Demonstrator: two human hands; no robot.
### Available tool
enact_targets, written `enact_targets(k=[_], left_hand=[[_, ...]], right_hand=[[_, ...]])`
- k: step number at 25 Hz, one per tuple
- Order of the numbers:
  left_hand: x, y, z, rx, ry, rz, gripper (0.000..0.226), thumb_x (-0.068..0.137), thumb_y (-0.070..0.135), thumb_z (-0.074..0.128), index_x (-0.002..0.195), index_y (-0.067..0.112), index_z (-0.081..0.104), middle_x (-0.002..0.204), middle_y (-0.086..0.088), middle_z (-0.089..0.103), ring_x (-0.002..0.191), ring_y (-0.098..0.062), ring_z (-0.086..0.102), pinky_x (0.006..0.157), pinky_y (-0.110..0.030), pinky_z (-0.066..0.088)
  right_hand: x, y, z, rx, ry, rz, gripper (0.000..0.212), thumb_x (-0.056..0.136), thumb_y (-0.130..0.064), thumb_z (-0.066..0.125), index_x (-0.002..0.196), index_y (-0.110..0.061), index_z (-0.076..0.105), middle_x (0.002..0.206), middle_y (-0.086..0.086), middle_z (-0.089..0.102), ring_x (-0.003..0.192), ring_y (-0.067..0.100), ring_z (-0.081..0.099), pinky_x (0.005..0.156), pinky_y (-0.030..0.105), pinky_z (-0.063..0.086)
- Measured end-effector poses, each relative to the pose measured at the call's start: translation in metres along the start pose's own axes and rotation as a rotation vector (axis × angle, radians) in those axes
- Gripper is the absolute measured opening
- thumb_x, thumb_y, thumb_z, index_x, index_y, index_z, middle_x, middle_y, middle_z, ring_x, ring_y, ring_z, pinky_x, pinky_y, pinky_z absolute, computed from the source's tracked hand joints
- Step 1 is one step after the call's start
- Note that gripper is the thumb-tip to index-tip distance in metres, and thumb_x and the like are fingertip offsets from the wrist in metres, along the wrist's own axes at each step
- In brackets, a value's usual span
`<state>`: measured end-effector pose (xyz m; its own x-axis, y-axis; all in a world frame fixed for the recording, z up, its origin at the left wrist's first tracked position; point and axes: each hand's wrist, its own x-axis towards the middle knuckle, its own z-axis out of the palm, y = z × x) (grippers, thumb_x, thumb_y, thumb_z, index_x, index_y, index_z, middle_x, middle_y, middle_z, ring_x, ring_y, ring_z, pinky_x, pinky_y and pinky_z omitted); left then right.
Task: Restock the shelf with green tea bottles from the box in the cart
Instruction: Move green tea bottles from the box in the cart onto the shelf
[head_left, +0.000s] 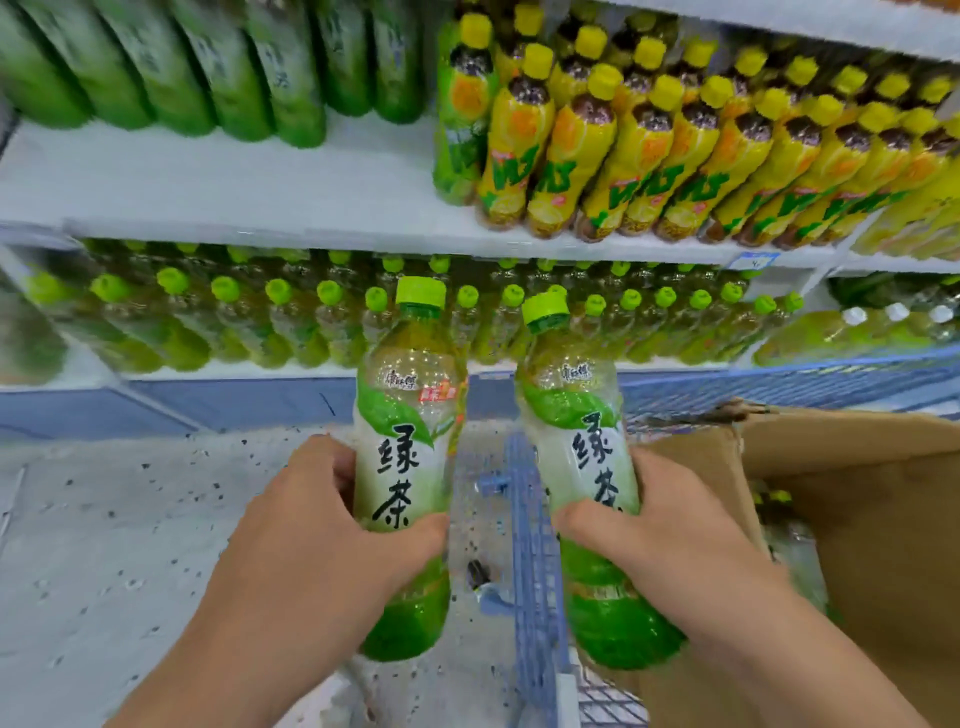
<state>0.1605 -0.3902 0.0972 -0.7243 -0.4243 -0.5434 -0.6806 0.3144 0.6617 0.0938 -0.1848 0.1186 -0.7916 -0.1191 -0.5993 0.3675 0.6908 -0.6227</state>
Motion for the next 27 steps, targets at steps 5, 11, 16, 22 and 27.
enact_targets(k=[5,11,16,22,27], left_hand=[[0.047,-0.056,-0.06,0.022,0.033,-0.055,0.041,0.065,0.041,0.087,0.085,0.025,0.054,0.077,0.007,0.065,0.068,-0.009,0.061,0.053,-0.03,0.04],[0.116,-0.073,-0.09,0.063,0.078,-0.01,0.04,0.068,0.037,0.086,0.09,0.023,0.056,0.081,0.007,0.067,0.069,-0.007,0.063,0.05,-0.026,0.041],[0.178,-0.033,-0.091,0.064,0.099,0.118,0.044,0.066,0.035,0.088,0.092,0.025,0.054,0.083,0.008,0.067,0.072,-0.007,0.065,0.053,-0.026,0.051],[0.236,0.026,-0.097,0.062,0.185,0.272,0.043,0.067,0.037,0.087,0.092,0.023,0.055,0.086,0.007,0.065,0.074,-0.008,0.061,0.055,-0.028,0.045],[0.29,0.043,-0.098,0.012,0.296,0.427,0.043,0.068,0.033,0.085,0.093,0.019,0.054,0.085,0.005,0.064,0.074,-0.009,0.059,0.055,-0.027,0.04]], right_hand=[[0.031,-0.033,0.079,-0.03,-0.034,0.036,0.018,0.075,-0.025,0.074,0.083,-0.012,0.064,0.068,0.007,0.067,0.055,0.01,0.057,0.056,0.027,0.046],[0.082,-0.058,0.117,0.051,0.003,0.051,0.016,0.077,-0.025,0.074,0.09,-0.026,0.065,0.08,-0.002,0.071,0.08,0.02,0.069,0.073,0.04,0.055],[0.132,-0.075,0.114,0.178,0.028,0.004,0.022,0.081,-0.021,0.07,0.097,-0.031,0.059,0.089,-0.001,0.069,0.084,0.019,0.067,0.073,0.036,0.054],[0.193,-0.105,0.103,0.199,0.105,-0.161,0.029,0.078,-0.02,0.072,0.102,-0.031,0.058,0.09,-0.006,0.068,0.081,0.01,0.065,0.059,0.025,0.044],[0.252,-0.125,0.109,0.206,0.223,-0.339,0.031,0.076,-0.022,0.075,0.1,-0.03,0.058,0.085,-0.012,0.068,0.069,-0.003,0.064,0.055,0.021,0.047]])
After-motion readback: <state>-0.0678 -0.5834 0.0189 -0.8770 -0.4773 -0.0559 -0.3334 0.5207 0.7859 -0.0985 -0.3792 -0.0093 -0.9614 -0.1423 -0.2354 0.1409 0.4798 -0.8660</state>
